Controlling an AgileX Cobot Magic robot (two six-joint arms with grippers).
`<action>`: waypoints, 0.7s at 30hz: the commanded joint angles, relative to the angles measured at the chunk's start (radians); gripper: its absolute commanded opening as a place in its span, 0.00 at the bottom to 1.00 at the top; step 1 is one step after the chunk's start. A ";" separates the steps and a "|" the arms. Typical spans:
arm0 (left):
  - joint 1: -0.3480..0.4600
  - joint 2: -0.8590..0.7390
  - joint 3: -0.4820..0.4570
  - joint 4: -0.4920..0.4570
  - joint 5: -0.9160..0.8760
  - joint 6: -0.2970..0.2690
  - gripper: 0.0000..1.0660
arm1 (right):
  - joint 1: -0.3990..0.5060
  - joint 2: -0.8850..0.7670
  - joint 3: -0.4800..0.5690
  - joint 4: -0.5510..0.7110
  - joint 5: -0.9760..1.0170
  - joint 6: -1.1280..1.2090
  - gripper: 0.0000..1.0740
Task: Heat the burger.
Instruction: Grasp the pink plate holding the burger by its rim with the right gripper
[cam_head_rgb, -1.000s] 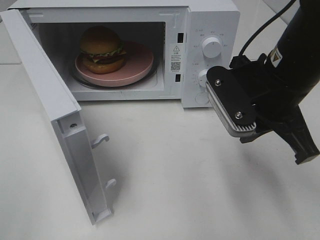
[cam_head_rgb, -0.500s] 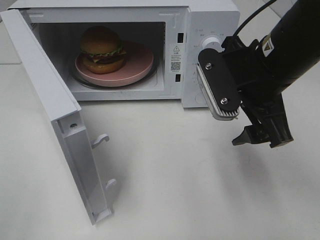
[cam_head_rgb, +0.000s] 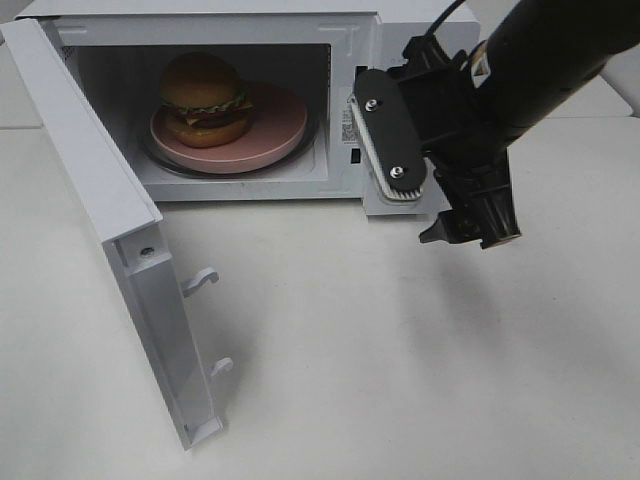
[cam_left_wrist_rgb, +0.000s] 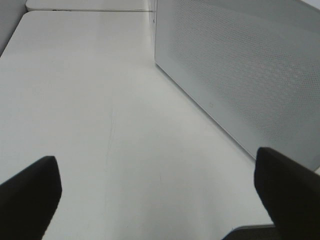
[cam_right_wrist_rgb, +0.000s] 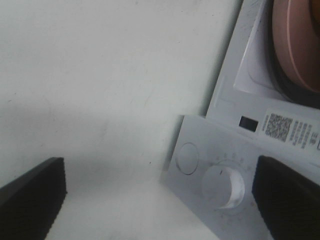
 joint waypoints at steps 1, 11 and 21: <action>0.003 -0.007 0.002 0.001 -0.014 -0.002 0.94 | 0.020 0.044 -0.041 -0.030 -0.021 0.025 0.89; 0.003 -0.007 0.002 0.001 -0.014 -0.002 0.94 | 0.058 0.195 -0.198 -0.066 -0.087 0.037 0.88; 0.003 -0.007 0.002 0.001 -0.014 -0.002 0.94 | 0.086 0.328 -0.329 -0.064 -0.110 0.066 0.87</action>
